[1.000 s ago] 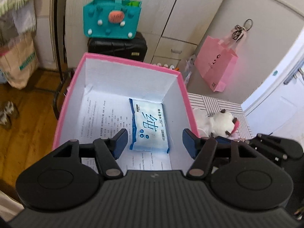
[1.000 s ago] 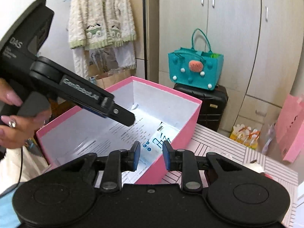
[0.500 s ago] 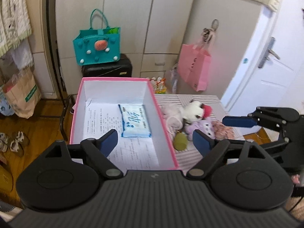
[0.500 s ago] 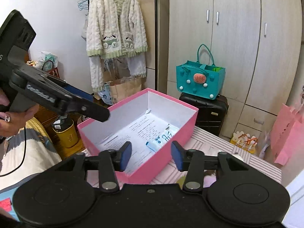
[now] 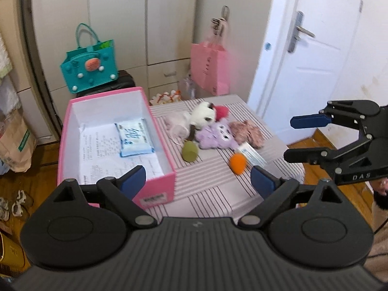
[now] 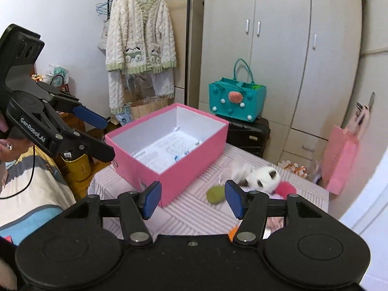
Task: Organize soft objects
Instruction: 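Withdraw the left tool and move both tools back toward the table items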
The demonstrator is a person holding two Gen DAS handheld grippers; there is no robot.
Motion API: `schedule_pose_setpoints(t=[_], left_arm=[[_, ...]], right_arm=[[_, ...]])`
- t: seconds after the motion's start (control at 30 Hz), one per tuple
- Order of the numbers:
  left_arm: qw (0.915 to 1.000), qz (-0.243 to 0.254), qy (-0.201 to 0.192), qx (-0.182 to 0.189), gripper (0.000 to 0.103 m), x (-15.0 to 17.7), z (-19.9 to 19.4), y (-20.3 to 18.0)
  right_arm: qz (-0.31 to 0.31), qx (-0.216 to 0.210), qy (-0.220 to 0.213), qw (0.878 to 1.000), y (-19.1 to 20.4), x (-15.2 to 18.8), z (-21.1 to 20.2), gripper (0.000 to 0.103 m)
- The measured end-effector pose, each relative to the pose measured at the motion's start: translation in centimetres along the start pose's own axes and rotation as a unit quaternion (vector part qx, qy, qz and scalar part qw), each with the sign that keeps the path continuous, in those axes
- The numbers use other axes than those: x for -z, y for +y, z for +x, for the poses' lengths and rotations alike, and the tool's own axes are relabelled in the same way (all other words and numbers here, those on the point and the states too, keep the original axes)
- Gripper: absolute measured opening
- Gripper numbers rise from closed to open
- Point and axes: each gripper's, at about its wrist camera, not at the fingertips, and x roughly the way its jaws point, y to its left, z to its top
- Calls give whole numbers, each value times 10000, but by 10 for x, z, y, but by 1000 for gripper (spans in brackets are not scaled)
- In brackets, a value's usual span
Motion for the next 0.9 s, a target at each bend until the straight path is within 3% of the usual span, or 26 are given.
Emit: schedule_pose_setpoints(t=[0.33, 0.5, 0.7, 0.9], left_arm=[[9983, 382, 320, 288, 95, 25, 23, -32], [9975, 249, 481, 464, 95, 35, 51, -33], [9972, 192, 410, 591, 95, 47, 92, -34], [9955, -85, 256, 911, 95, 54, 134, -35]], right_arm=[[259, 129, 16, 9996, -12, 49, -19, 69], [478, 263, 43, 9985, -25, 77, -7, 69], [588, 357, -358, 9970, -45, 111, 10, 69], [802, 540, -491, 9941, -69, 142, 41, 69]])
